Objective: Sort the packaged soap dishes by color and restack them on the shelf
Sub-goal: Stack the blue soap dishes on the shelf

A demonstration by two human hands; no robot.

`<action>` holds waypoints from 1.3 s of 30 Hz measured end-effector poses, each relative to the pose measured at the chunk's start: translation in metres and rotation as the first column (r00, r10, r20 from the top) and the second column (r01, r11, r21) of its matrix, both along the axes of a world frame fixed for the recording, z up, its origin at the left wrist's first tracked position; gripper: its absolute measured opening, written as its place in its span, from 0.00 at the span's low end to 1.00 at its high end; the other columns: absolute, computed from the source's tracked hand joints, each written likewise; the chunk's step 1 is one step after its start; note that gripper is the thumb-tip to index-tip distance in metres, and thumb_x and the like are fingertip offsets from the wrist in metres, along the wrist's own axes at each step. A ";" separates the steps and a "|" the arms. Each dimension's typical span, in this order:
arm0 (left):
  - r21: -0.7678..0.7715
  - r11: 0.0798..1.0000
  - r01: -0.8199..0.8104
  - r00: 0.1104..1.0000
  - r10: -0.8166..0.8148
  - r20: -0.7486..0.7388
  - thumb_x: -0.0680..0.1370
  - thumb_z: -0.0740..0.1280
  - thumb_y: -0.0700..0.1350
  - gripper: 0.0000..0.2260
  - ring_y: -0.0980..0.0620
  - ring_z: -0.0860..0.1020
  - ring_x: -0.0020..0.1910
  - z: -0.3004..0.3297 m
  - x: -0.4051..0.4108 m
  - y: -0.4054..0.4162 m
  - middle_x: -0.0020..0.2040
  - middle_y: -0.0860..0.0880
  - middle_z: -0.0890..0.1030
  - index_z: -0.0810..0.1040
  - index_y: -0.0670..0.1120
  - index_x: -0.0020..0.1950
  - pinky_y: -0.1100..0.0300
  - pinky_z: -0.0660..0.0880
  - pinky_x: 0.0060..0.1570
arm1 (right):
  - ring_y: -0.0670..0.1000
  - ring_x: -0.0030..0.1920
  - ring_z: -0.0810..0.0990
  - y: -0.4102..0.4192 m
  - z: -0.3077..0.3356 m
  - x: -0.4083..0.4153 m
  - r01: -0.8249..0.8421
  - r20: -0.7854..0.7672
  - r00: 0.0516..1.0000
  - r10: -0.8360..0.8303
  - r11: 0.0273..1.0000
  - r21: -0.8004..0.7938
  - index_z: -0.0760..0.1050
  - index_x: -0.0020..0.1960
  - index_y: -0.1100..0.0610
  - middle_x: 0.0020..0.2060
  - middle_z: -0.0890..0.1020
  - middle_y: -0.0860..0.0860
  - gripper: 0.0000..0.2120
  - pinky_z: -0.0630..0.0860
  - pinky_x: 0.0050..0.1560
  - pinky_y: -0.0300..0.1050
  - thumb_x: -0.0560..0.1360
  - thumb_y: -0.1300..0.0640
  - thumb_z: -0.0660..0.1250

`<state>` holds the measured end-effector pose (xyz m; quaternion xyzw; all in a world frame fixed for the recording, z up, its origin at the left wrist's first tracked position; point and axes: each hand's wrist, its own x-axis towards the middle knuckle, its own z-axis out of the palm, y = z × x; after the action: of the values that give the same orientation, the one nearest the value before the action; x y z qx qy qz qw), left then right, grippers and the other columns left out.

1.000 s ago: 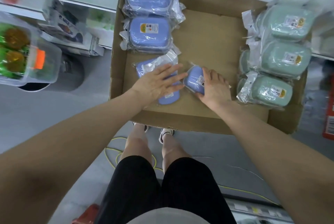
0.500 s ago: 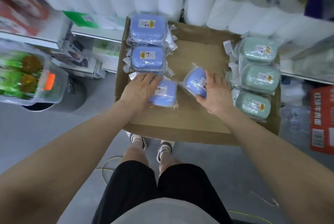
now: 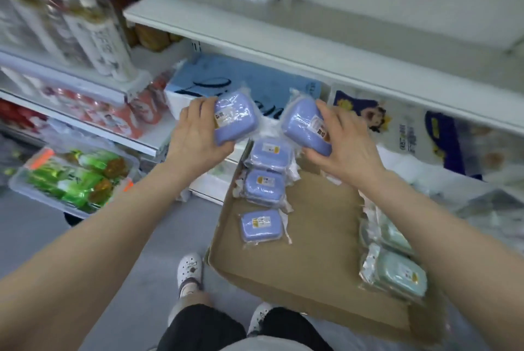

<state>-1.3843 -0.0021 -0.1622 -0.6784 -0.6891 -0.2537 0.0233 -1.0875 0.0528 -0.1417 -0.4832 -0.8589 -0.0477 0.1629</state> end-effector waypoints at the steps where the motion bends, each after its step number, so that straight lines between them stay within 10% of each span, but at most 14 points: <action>1: 0.052 0.999 -0.010 1.000 0.009 0.010 0.66 0.64 0.55 0.35 0.37 0.72 0.57 0.014 -0.012 0.007 0.60 0.39 0.73 0.66 0.38 0.69 0.46 0.69 0.58 | 0.63 0.56 0.74 0.009 0.016 -0.011 -0.019 0.002 1.000 0.018 0.999 0.036 0.61 0.76 0.58 0.59 0.75 0.59 0.40 0.69 0.55 0.56 0.69 0.40 0.65; 7: 0.164 0.986 0.015 1.000 -0.011 -0.025 0.70 0.69 0.59 0.36 0.40 0.73 0.60 0.084 -0.087 0.062 0.63 0.44 0.75 0.66 0.42 0.72 0.48 0.67 0.61 | 0.62 0.56 0.73 0.066 0.097 -0.077 -0.033 -0.056 0.998 0.042 0.987 0.158 0.61 0.75 0.55 0.57 0.76 0.58 0.39 0.68 0.58 0.56 0.69 0.40 0.66; 26: -0.308 0.906 0.290 0.889 -0.375 -0.263 0.77 0.67 0.52 0.29 0.37 0.67 0.68 0.137 -0.200 0.290 0.71 0.41 0.69 0.63 0.48 0.75 0.48 0.67 0.65 | 0.62 0.55 0.75 0.209 0.131 -0.198 0.185 -0.013 0.982 -0.187 0.979 -0.084 0.66 0.70 0.52 0.59 0.76 0.58 0.34 0.72 0.57 0.53 0.68 0.44 0.71; 39: -0.130 0.929 0.347 0.891 -0.369 -0.263 0.78 0.64 0.46 0.25 0.39 0.63 0.72 0.103 -0.211 0.324 0.74 0.43 0.65 0.63 0.49 0.75 0.45 0.61 0.71 | 0.60 0.67 0.70 0.270 0.116 -0.234 0.094 0.155 0.986 -0.069 0.982 -0.163 0.64 0.75 0.53 0.70 0.71 0.55 0.27 0.68 0.64 0.47 0.78 0.52 0.64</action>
<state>-1.5955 0.3221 -0.0597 -0.8233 -0.5514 -0.1263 0.0475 -1.3217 0.3225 -0.0256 -0.5252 -0.8491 -0.0168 0.0545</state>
